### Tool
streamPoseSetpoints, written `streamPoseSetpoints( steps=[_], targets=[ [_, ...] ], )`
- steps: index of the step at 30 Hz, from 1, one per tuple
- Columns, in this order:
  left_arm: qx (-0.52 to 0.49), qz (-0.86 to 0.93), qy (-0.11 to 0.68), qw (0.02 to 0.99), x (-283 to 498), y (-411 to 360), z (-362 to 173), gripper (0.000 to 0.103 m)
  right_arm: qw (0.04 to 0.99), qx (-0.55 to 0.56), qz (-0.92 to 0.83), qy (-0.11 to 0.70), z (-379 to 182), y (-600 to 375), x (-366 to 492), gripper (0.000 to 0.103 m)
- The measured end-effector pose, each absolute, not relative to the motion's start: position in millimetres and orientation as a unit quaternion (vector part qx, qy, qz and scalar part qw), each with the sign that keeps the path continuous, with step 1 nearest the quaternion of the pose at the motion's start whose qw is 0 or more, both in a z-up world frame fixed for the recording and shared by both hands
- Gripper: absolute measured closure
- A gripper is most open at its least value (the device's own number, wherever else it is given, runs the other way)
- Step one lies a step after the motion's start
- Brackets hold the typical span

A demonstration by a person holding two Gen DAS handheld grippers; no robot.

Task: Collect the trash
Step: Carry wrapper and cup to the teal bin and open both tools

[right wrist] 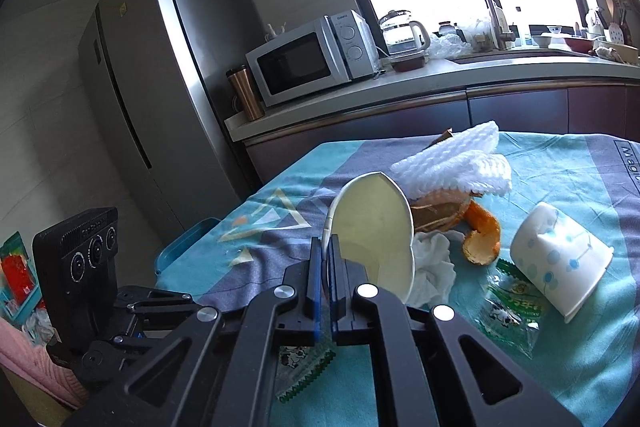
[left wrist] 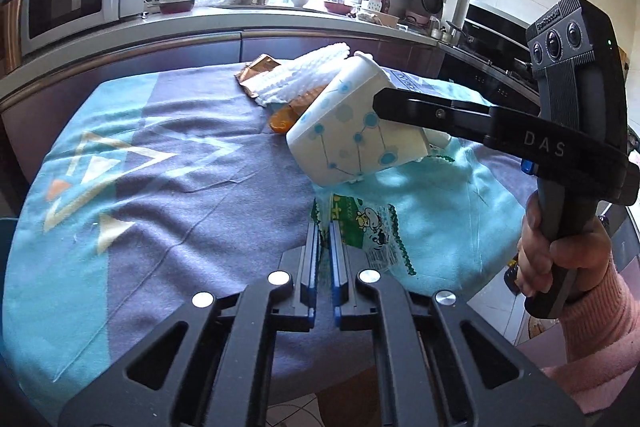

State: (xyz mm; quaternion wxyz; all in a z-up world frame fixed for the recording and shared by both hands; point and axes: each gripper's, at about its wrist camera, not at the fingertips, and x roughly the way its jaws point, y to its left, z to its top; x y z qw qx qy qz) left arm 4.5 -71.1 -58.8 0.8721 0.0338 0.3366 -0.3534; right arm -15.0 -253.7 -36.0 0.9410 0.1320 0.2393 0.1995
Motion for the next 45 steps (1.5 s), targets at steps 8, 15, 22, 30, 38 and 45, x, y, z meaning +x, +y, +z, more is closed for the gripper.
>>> streamPoseSetpoints(
  steps=[8, 15, 22, 30, 38, 45],
  targets=[
    [0.003, -0.273, 0.306, 0.912, 4.9, 11.0, -31.8, 0.097, 0.928, 0.114, 0.268, 0.233, -12.3, -208.1, 11.2, 0.101],
    [-0.030, -0.153, 0.285, 0.946, 14.7, 106.0, -13.4, 0.097, 0.901, 0.091, 0.352, 0.237, 4.6, -135.5, 50.7, 0.101],
    [-0.052, -0.039, 0.286, 0.956, 31.7, 188.3, -15.8, 0.097, 0.871, 0.063, 0.412, 0.262, 4.1, -53.9, 92.7, 0.101],
    [-0.043, 0.027, 0.324, 0.945, 59.4, 224.0, -58.4, 0.097, 0.850, 0.030, 0.422, 0.315, -18.7, 20.4, 133.7, 0.101],
    [-0.046, 0.050, 0.359, 0.931, 88.7, 242.2, -90.1, 0.096, 0.827, 0.010, 0.406, 0.389, -53.0, 62.7, 163.1, 0.101],
    [-0.053, 0.054, 0.385, 0.920, 105.8, 247.8, -107.0, 0.088, 0.808, -0.007, 0.406, 0.427, -67.7, 81.5, 177.0, 0.098]
  ],
)
